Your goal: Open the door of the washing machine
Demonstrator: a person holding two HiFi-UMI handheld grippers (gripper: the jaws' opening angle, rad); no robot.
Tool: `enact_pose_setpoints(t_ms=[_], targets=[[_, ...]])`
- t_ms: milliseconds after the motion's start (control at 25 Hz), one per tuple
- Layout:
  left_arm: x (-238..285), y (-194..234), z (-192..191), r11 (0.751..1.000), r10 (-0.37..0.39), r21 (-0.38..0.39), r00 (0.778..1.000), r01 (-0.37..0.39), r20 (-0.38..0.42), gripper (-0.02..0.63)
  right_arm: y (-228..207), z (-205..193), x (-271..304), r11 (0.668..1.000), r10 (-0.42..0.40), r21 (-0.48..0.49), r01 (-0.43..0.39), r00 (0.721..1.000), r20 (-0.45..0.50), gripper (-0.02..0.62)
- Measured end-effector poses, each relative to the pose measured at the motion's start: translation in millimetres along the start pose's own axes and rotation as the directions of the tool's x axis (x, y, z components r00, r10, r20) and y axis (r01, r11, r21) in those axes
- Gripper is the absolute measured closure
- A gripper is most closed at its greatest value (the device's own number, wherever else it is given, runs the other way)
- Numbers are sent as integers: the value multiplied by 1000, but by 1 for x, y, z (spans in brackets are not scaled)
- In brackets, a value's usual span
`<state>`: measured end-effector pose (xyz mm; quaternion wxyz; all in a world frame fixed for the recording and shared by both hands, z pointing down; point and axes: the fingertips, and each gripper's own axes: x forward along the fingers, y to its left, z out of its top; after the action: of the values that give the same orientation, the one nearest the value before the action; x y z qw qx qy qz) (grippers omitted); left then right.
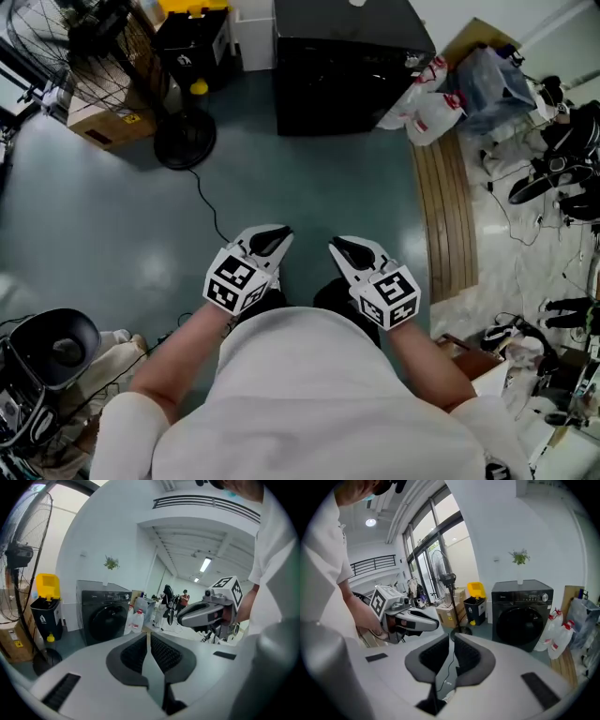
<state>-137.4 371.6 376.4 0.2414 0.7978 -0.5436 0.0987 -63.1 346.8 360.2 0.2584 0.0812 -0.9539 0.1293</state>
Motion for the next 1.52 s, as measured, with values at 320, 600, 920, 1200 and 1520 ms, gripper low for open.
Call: enact_pose_setpoints(t_ms=[320, 600, 920, 1200, 1520], targets=[[54, 63, 27, 999, 19, -27, 1000, -19, 6, 586, -48, 9, 19, 999, -30, 12, 30, 999, -24, 578], [131, 101, 47, 987, 133, -76, 987, -139, -87, 557, -137, 33, 34, 998, 58, -30, -60, 997, -46, 581], [218, 172, 74, 958, 278, -29, 946, -287, -168, 538, -243, 52, 44, 991, 117, -52, -121, 990, -78, 580], [294, 283, 57, 958, 285, 56, 913, -281, -293, 529, -290, 43, 69, 997, 67, 52, -59, 985, -162, 584], [380, 407, 34, 973, 224, 147, 890, -179, -397, 494, -306, 55, 129, 985, -41, 154, 77, 973, -225, 585]])
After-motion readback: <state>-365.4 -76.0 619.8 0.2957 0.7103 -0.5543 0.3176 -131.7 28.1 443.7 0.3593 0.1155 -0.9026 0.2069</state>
